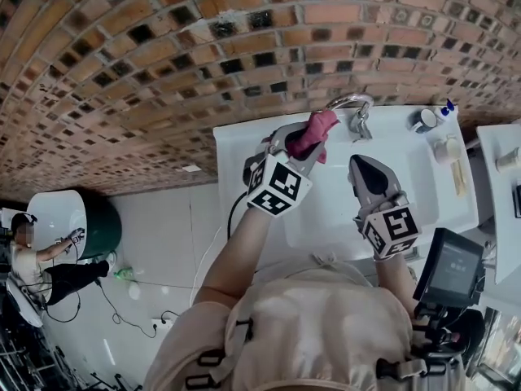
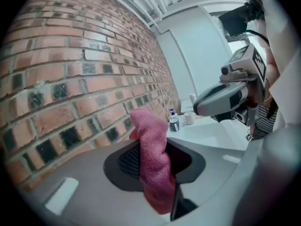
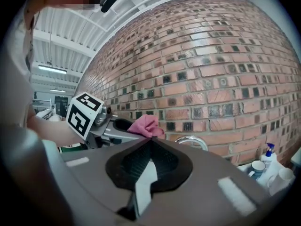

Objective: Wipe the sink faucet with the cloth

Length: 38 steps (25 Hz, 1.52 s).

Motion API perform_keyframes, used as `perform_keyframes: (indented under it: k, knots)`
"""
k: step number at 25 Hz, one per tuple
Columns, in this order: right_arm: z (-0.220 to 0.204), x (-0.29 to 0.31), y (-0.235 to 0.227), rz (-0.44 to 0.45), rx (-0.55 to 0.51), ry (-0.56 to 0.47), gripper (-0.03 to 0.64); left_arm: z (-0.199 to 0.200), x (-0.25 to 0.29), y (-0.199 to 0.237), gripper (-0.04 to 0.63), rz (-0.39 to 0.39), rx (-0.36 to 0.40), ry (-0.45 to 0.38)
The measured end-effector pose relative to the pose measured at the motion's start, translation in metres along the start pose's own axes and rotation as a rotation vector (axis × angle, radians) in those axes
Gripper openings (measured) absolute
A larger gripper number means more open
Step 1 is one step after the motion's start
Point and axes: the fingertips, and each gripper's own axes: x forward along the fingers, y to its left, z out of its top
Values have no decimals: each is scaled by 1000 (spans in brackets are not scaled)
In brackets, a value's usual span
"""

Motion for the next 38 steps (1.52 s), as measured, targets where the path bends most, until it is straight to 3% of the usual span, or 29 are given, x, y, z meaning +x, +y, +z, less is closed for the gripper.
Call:
perform_keyframes:
  k: [2, 8, 13, 20, 24, 30, 38]
  knots:
    - [-3, -5, -10, -9, 4, 6, -6, 19, 18, -5, 118, -21, 1, -33]
    - [-11, -4, -32, -4, 17, 43, -6, 55, 63, 5, 118, -37, -126, -97]
    - [-14, -1, -34, 7, 11, 58, -6, 49, 92, 23, 118, -9, -214, -73]
    - [-30, 0, -53, 16, 48, 89, -6, 50, 149, 25, 120, -54, -260, -13]
    - [-35, 1, -54, 20, 56, 94, -6, 41, 147, 31, 123, -28, -285, -30]
    - [-33, 4, -55, 23, 53, 79, -6, 22, 124, 49, 126, 25, -430, -87]
    - [-37, 5, -49, 40, 52, 90, -6, -35, 105, 65, 124, 123, -515, 4]
